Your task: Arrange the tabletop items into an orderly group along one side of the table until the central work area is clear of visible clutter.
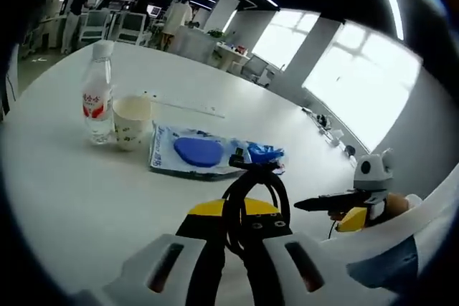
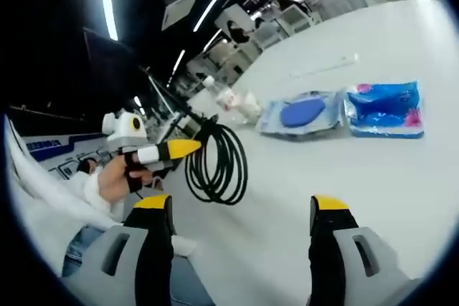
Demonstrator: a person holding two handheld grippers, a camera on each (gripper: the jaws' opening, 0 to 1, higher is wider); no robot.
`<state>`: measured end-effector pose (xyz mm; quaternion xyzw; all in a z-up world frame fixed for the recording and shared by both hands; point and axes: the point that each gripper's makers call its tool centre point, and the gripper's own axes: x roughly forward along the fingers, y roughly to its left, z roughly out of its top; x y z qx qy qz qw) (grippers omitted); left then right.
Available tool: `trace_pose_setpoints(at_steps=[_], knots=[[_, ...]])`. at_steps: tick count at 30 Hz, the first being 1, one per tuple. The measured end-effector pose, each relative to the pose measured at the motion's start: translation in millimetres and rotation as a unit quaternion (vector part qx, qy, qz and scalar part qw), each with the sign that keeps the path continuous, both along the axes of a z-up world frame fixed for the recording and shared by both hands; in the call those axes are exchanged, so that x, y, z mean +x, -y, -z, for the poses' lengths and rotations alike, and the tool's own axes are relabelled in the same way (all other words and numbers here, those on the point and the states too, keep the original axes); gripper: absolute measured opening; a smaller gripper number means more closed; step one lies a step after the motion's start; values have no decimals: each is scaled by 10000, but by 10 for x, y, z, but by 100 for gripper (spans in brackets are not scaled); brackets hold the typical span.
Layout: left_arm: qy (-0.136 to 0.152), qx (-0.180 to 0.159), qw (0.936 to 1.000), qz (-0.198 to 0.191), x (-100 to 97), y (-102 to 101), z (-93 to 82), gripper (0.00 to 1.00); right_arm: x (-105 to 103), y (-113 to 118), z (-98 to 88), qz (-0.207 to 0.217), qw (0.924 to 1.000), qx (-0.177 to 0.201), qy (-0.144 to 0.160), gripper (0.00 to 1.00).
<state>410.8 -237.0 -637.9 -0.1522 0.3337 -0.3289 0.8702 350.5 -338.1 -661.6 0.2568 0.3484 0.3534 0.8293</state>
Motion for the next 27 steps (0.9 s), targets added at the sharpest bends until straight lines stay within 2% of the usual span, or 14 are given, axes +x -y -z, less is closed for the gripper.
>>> trace_pose_setpoints(at_steps=[4,8,16,18,22,24,25,27], knots=[[8,-139,9997,185,-47,119,-82,4,53,-54,-63,98,9996,245,-31,78],[38,-171,9993,337,-92,242,-125,4,64,-142,-62,14,9997,222,-45,77],[27,-265,9980,581,-198,505,-151,4,35,-194,-31,22,9994,310,-173,60],[28,-253,9976,639,-222,545,-144,4,25,-182,-27,51,9993,327,-172,46],[14,-236,9977,640,-227,549,-124,4,24,-121,-56,241,9974,636,-230,18],[14,-200,9976,660,-229,539,-111,4,45,-111,-118,503,9898,1219,-538,5],[29,-148,9976,673,-231,533,-99,4,42,-111,-157,559,9837,1557,-698,4],[39,-140,9977,658,-230,526,-95,4,25,-104,-146,508,9837,1582,-685,3]])
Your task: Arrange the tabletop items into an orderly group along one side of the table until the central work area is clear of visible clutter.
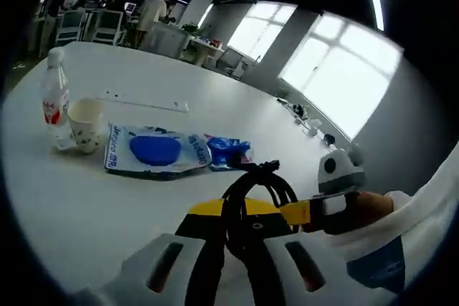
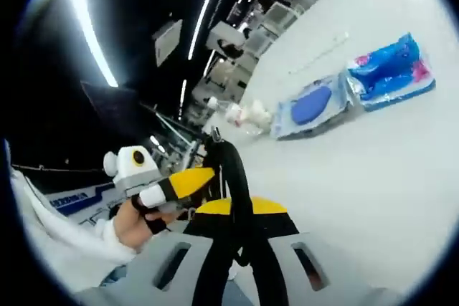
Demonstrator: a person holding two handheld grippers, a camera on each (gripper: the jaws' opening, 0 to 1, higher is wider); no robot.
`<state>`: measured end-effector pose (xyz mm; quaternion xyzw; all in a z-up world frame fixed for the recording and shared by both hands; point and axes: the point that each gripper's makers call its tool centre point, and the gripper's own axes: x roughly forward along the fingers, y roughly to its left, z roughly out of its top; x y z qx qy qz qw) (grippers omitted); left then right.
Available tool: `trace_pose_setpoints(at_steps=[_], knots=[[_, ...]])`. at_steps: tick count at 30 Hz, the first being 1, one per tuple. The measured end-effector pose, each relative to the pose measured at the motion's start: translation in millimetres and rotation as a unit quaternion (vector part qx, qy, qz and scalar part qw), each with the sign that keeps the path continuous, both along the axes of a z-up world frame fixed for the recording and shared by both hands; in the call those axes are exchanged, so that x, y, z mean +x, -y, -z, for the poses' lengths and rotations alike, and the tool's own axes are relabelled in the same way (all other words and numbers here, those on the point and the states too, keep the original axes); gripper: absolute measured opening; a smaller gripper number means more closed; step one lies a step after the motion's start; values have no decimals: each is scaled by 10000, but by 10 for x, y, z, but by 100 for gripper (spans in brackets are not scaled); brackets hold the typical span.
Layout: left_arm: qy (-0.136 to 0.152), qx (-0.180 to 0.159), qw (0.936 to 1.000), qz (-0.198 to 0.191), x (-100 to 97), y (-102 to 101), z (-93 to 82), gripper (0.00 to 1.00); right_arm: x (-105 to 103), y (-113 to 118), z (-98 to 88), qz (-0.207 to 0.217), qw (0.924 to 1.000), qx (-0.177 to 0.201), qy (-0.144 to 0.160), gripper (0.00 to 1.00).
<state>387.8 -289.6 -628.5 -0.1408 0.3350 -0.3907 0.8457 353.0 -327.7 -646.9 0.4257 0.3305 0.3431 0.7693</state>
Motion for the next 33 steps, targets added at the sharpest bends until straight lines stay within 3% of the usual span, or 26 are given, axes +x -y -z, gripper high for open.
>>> trace_pose_setpoints(at_steps=[4,8,11,13,16,21,25,30,33], knots=[[114,-14,9999,-3,-1,8,-10,6,-21,-19,-54,-37,10000,74,32,1],[261,-51,9996,-128,46,-15,-30,20,-11,-7,-96,-18,9998,178,52,0],[312,101,9993,-162,53,-78,17,28,-13,47,-21,-50,10000,-56,53,0],[283,163,9993,-190,25,-126,66,33,2,95,-54,96,9998,188,-18,0],[197,169,9992,-313,-17,-219,128,34,9,151,-73,169,9997,197,-6,0],[58,251,9971,-710,-106,-509,258,39,52,274,-69,342,9992,194,-5,0],[65,697,9921,-1041,-143,-837,378,50,98,399,-31,462,9988,175,-36,0],[-208,649,9861,-1514,-181,-1157,478,59,177,553,-4,578,9980,230,-71,0],[-403,583,9827,-1713,-231,-1258,552,58,219,617,26,645,9978,167,-65,0]])
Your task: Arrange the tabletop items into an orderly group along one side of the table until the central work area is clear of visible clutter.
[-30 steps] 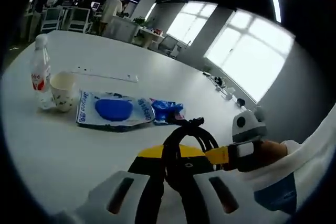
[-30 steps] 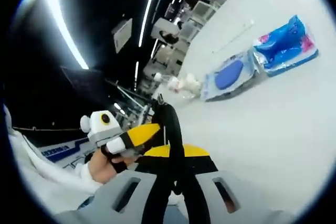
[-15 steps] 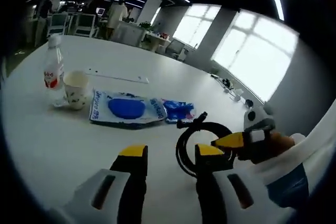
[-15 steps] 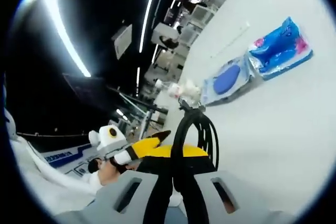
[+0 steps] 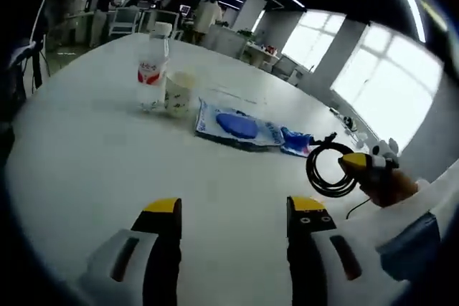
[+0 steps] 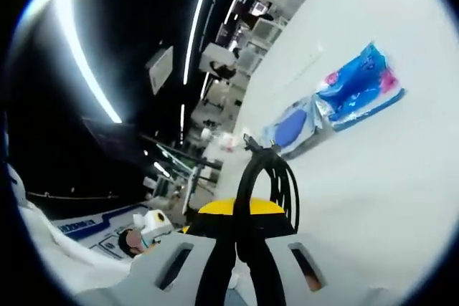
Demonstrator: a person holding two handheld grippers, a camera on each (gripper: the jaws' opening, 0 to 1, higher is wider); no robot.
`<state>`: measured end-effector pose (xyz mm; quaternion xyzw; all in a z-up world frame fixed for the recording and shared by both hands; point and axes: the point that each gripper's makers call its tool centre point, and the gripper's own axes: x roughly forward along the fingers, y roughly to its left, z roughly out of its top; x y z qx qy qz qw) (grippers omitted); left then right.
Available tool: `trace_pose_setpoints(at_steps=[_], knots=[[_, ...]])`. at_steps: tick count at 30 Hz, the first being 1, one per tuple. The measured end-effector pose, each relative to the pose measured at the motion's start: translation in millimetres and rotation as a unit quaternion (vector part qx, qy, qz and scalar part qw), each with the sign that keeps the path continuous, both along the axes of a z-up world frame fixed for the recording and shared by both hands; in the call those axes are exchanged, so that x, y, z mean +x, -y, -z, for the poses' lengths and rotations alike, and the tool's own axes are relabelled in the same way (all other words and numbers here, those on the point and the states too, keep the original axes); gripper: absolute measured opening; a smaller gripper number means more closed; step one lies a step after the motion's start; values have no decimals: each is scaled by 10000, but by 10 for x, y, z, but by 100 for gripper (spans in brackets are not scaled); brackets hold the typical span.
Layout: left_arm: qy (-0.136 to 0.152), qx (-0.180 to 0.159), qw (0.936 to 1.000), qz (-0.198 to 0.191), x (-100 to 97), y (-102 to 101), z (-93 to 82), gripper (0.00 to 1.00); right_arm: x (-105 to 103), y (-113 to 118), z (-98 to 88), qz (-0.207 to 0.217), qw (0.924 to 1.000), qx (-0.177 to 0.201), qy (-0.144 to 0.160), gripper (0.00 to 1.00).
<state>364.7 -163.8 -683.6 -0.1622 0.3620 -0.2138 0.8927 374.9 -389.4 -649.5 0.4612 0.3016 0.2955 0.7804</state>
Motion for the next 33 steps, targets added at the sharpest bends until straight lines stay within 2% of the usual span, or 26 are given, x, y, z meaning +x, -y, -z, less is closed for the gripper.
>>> trace_pose_setpoints(at_steps=[5,8,14,20,26,28,33], knots=[[-78,98,9999,-118,-45,-71,56,56,87,125,112,78,9999,-69,-70,0],[-101,74,9999,-114,-52,-33,45,54,113,186,184,100,9998,-72,-123,0],[-157,4,9999,-49,-59,63,57,54,187,305,309,404,9983,208,-352,0],[-181,63,9998,-40,-101,51,74,53,226,416,456,439,9979,98,-461,0],[-216,299,9993,49,-160,38,119,53,242,484,500,477,9974,115,-520,0],[-235,276,9993,58,-173,51,123,53,244,498,516,503,9972,103,-542,0],[-273,230,9993,111,-182,107,134,52,233,593,572,919,9933,-57,-694,1]])
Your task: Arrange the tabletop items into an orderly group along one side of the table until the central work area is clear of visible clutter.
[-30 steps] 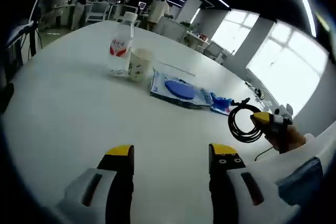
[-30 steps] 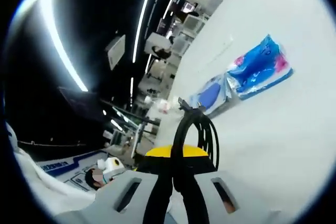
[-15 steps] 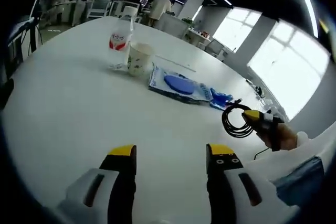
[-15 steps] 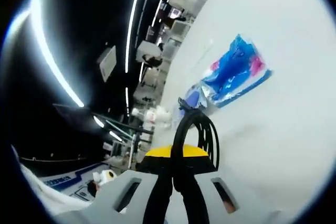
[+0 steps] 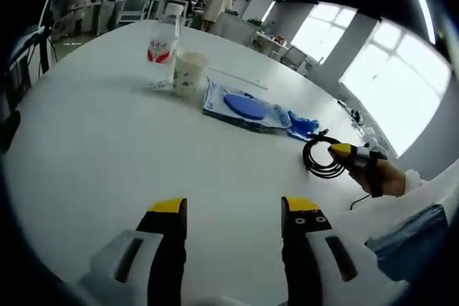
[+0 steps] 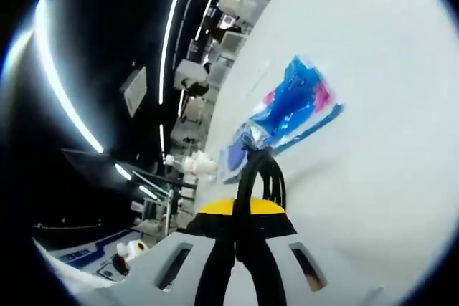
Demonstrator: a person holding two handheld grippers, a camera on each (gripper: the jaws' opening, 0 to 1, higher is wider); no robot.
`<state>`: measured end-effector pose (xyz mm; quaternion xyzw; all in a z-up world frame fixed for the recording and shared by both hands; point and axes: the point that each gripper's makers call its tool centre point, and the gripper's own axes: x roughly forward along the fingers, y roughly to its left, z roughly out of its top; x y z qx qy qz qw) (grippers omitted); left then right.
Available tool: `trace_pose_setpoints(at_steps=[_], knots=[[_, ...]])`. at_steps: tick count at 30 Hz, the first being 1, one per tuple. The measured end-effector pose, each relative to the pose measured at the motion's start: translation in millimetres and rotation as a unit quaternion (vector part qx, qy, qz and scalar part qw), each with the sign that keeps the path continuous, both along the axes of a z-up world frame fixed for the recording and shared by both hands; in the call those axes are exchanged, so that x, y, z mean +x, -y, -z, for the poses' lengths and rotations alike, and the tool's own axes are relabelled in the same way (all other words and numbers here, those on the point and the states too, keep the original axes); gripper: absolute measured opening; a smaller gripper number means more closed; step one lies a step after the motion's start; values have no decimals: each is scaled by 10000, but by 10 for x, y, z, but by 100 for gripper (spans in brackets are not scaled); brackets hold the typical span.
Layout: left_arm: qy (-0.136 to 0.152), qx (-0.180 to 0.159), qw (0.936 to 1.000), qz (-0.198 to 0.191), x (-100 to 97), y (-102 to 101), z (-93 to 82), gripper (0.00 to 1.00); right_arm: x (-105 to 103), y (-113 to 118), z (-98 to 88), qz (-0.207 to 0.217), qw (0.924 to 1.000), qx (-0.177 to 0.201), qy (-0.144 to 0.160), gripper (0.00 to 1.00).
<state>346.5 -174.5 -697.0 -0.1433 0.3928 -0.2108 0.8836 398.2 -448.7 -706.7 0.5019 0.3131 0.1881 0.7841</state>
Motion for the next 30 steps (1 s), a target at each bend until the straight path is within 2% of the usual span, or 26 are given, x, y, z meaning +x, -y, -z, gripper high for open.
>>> trace_pose_setpoints(at_steps=[6,10,15,18,22,26,30], knots=[[-28,-103,9999,-1,-7,22,-6,51,-67,136,94,293,9979,-557,-172,3],[-57,-19,10000,78,-46,15,30,50,-75,155,82,297,9974,-640,-172,5],[-69,-49,9999,59,-68,-4,43,50,-86,210,174,231,9938,-1048,-284,13],[-78,-65,9999,13,-68,-30,49,50,-73,235,205,257,9934,-1070,-312,17],[-107,-70,9999,-48,-88,-63,60,50,-59,303,309,252,9907,-1266,-432,28],[-130,-63,9999,-86,-107,-89,77,50,-48,365,403,226,9894,-1354,-474,31],[-146,68,9999,18,-145,-76,96,50,-74,368,389,237,9888,-1397,-478,35]])
